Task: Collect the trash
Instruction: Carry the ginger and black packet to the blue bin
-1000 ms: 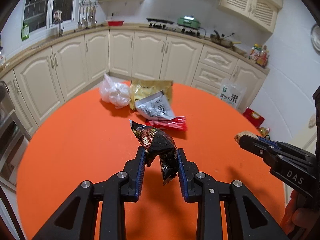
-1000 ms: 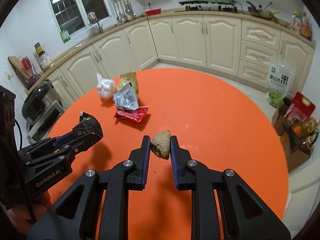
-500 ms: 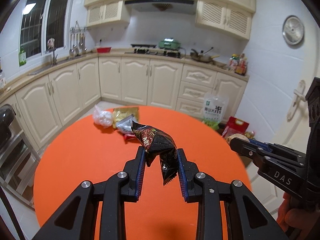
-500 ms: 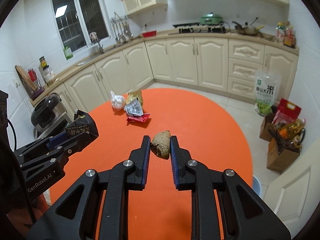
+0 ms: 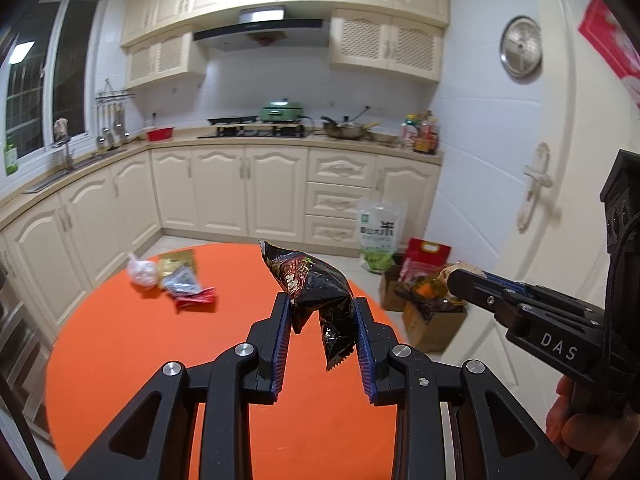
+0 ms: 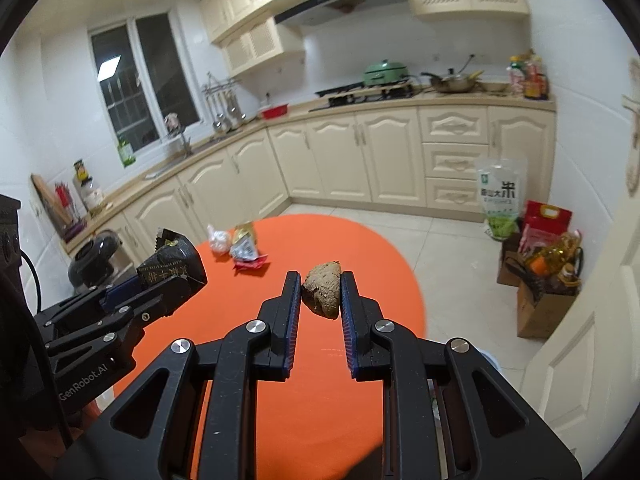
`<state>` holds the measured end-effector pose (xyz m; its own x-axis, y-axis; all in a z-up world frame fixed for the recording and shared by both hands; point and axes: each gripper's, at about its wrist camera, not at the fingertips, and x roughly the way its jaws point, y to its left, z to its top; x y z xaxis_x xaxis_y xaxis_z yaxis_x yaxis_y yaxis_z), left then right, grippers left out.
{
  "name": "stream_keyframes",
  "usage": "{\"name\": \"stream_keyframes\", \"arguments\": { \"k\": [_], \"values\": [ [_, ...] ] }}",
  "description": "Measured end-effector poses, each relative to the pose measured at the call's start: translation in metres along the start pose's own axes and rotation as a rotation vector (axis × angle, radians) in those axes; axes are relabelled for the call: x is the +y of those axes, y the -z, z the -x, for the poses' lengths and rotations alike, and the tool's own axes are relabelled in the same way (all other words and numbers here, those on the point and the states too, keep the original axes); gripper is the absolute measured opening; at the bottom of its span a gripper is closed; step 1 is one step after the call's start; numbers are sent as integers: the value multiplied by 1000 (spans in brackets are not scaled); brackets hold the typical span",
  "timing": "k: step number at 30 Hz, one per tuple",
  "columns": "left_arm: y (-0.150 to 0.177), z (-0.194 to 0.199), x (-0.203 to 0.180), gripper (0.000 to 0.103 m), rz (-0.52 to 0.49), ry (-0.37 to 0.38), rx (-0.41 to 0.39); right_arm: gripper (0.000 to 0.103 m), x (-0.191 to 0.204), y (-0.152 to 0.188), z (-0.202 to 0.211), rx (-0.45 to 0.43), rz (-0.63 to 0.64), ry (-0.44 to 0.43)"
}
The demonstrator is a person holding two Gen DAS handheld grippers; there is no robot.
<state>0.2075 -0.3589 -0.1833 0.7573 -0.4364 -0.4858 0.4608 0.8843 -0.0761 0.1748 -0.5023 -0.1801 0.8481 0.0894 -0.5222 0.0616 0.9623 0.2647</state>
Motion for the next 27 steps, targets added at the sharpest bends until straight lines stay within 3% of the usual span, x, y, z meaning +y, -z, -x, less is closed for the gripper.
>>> {"name": "stream_keyframes", "arguments": {
  "k": [9, 13, 19, 27],
  "values": [
    [-19, -49, -31, 26, -40, 87, 39, 18, -79, -4, 23, -37, -96, 93],
    [-33, -99, -45, 26, -51, 133, 98, 18, -124, -1, 20, -23, -150, 134],
    [-41, -183, -87, 26, -71, 200, 221, 18, -195, 13, -13, 57, -230, 191],
    [-52, -303, -124, 26, -106, 202, 379, 18, -268, 44, -75, 182, -333, 203]
  ]
}}
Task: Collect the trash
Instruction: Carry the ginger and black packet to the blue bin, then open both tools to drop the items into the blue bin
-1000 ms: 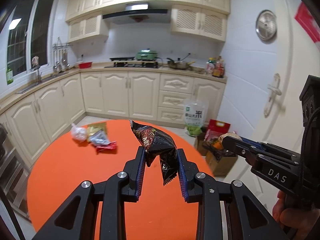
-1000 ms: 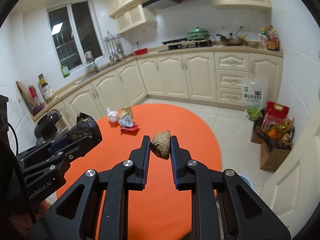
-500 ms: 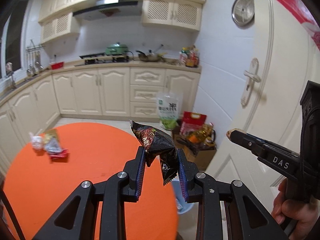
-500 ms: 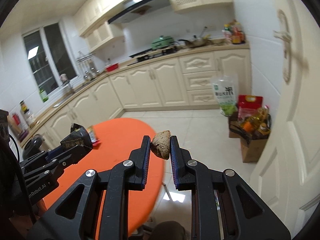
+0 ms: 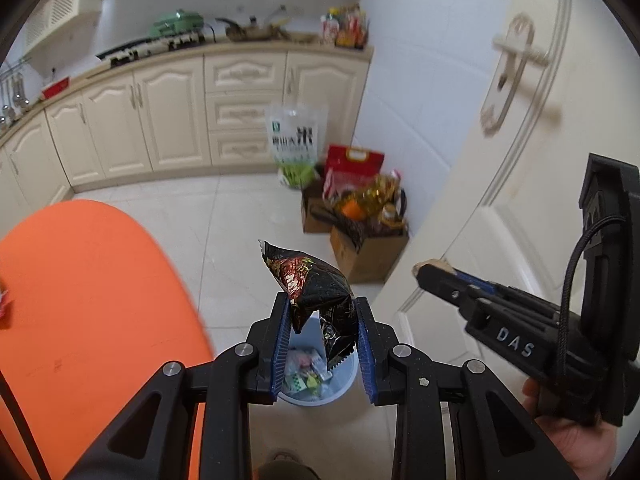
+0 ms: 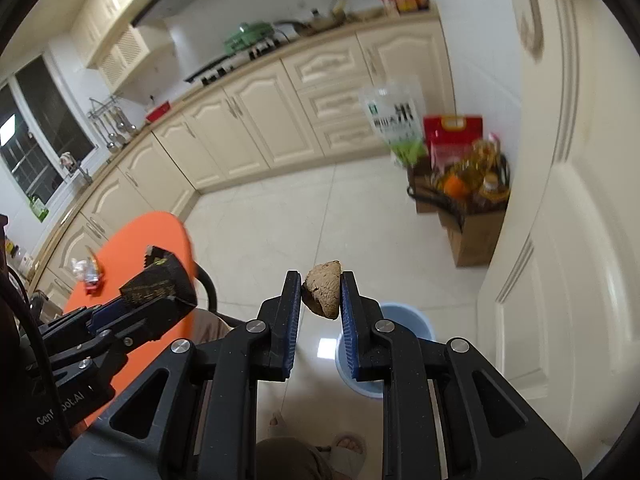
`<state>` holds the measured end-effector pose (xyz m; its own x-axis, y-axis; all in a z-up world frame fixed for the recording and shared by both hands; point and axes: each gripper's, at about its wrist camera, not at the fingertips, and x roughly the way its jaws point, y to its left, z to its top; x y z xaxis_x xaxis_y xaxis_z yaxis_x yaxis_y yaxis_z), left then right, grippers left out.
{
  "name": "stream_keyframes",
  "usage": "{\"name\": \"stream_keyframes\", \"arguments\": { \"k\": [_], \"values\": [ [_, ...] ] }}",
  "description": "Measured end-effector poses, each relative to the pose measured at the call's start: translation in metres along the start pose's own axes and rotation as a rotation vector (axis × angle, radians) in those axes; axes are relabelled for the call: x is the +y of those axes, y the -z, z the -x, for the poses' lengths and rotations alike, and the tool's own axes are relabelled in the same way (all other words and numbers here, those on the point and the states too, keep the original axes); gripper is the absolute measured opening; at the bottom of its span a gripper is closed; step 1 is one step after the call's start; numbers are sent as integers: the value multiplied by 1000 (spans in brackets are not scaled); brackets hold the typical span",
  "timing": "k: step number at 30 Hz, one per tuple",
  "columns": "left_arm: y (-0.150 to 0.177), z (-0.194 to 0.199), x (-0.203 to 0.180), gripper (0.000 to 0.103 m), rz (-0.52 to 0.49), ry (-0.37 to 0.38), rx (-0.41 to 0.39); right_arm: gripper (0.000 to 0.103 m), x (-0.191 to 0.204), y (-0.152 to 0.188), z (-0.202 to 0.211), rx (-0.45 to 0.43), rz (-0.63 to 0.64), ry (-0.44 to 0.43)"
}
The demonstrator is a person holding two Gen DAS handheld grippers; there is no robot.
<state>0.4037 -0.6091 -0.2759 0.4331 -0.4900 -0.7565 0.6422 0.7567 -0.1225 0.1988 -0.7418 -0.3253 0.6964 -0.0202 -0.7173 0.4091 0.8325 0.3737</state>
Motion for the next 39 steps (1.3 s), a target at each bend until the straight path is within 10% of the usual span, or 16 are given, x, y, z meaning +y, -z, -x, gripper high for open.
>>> {"name": "stream_keyframes", "arguments": {
  "k": [18, 22, 24, 30, 39],
  "values": [
    [-99, -192, -33, 38, -20, -60, 268, 23, -79, 2, -116, 174, -160, -24],
    [-101, -197, -34, 57, -21, -106, 279, 51, -92, 4, -122, 186, -208, -19],
    [-102, -193, -38, 82, -22, -132, 262, 64, -100, 5, -119, 177, -234, -26],
    [-90, -167, -53, 96, -38, -155, 179, 103, -107, 3, -96, 128, -273, 6],
    [-46, -94, -48, 102, -6, -161, 56, 103, -86, 3, -44, 61, -278, 47]
  ]
}}
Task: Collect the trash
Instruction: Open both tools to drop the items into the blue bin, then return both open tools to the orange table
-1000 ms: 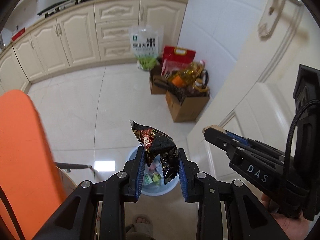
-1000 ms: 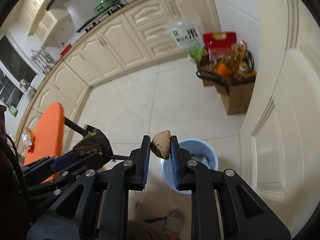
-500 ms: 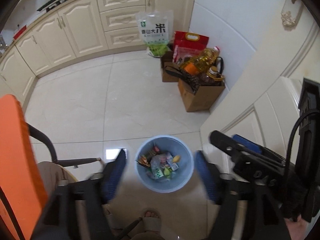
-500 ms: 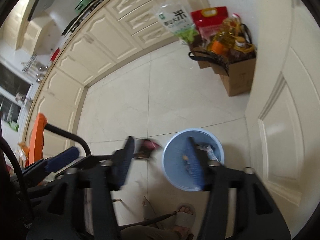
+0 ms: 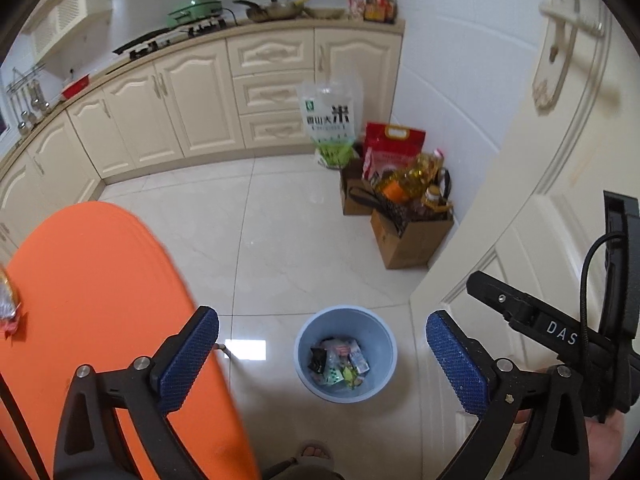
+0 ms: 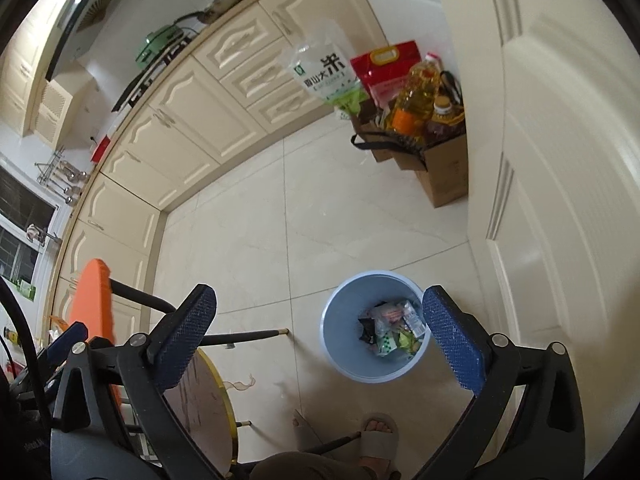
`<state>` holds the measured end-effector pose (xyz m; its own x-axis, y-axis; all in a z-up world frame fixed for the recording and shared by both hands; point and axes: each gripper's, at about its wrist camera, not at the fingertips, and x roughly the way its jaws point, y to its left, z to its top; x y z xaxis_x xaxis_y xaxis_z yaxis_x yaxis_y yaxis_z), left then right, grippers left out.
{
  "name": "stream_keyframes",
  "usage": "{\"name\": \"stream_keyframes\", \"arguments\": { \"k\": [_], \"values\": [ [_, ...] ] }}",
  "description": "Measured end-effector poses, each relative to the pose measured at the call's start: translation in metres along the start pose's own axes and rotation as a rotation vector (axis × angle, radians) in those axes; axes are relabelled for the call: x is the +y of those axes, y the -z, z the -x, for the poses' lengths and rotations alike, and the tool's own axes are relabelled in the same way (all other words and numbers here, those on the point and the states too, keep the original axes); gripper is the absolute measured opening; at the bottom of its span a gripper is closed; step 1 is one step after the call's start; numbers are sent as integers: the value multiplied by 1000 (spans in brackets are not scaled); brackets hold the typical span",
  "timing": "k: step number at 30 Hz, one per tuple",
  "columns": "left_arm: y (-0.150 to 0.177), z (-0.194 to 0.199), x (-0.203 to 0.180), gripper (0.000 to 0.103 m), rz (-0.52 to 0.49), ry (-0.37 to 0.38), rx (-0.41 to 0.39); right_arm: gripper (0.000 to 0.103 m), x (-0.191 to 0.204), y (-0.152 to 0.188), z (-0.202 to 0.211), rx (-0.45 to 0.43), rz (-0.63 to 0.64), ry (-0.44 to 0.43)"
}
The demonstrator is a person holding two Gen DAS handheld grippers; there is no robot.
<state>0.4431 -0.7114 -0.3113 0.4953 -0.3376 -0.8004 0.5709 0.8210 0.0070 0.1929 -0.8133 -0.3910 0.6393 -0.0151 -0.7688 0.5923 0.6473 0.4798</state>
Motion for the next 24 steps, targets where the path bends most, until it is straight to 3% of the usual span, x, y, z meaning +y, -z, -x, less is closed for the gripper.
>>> {"name": "stream_keyframes", "arguments": {
  "k": [9, 16, 24],
  "values": [
    [65, 114, 58, 102, 45, -19, -130, 103, 62, 20, 61, -79, 84, -12],
    [129, 195, 91, 102, 96, -60, -230, 103, 134, 50, 107, -142, 200, -40],
    [206, 275, 142, 102, 222, -90, -316, 103, 222, 92, 151, -207, 353, -80]
  ]
}}
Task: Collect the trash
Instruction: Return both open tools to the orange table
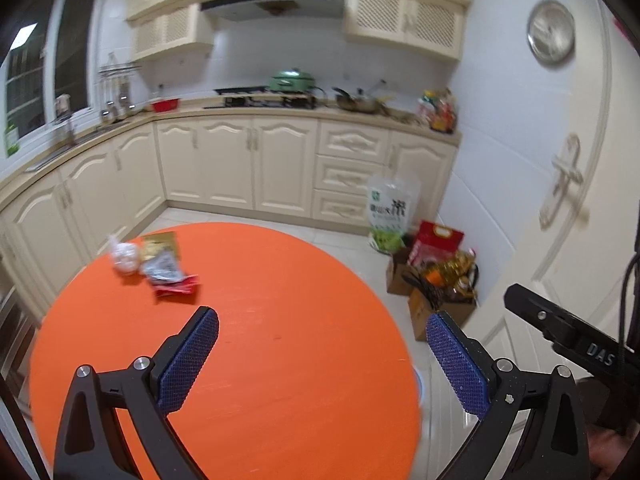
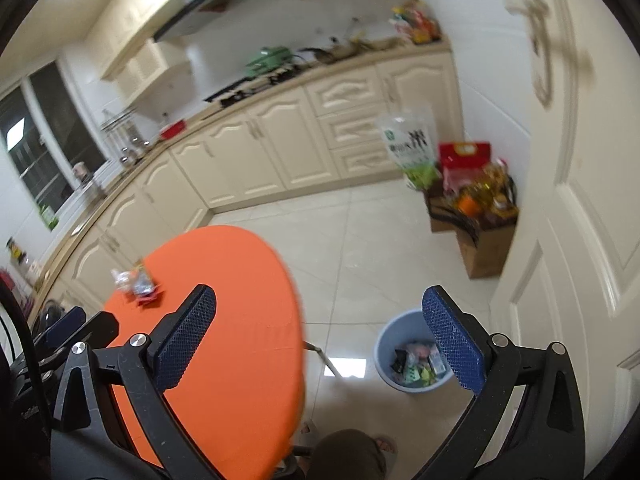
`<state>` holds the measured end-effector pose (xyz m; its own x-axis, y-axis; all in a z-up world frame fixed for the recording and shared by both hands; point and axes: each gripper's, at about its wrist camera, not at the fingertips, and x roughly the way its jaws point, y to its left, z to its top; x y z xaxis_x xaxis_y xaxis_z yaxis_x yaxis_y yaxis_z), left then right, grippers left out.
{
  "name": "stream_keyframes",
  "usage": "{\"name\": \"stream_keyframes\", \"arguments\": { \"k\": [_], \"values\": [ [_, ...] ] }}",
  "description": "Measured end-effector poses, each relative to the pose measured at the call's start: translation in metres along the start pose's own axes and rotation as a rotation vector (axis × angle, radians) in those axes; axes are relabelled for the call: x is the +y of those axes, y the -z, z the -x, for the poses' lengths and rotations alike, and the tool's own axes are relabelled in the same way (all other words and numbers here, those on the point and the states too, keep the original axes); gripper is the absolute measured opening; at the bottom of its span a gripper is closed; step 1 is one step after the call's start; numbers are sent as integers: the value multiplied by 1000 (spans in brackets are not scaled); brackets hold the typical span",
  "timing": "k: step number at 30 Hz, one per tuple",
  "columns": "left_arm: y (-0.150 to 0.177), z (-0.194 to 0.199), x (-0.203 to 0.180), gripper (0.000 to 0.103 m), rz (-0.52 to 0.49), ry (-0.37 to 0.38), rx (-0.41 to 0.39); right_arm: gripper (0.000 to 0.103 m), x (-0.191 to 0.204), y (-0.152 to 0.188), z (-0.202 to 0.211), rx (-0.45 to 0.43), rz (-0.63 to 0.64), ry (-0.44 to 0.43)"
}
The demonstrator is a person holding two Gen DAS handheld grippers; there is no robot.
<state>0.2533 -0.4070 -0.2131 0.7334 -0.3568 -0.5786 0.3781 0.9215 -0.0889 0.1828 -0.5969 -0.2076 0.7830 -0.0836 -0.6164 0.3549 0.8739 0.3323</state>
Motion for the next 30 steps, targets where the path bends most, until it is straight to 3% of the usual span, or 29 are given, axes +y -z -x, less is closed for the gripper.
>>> {"name": "stream_keyframes", "arguments": {
  "k": [4, 15, 24, 30],
  "values": [
    [19, 46, 37, 102, 52, -41, -47, 103, 48, 3, 14, -24, 74, -21],
    [82, 146, 94, 102, 160, -154, -140, 103, 163, 25, 48, -80, 231, -119],
    [127, 210, 95, 102, 226, -220, -198, 103, 235, 49, 64, -102, 363, -182],
    [144, 230, 101, 102, 261, -237, -219, 103, 263, 59, 57, -93, 429, -212]
  ]
}}
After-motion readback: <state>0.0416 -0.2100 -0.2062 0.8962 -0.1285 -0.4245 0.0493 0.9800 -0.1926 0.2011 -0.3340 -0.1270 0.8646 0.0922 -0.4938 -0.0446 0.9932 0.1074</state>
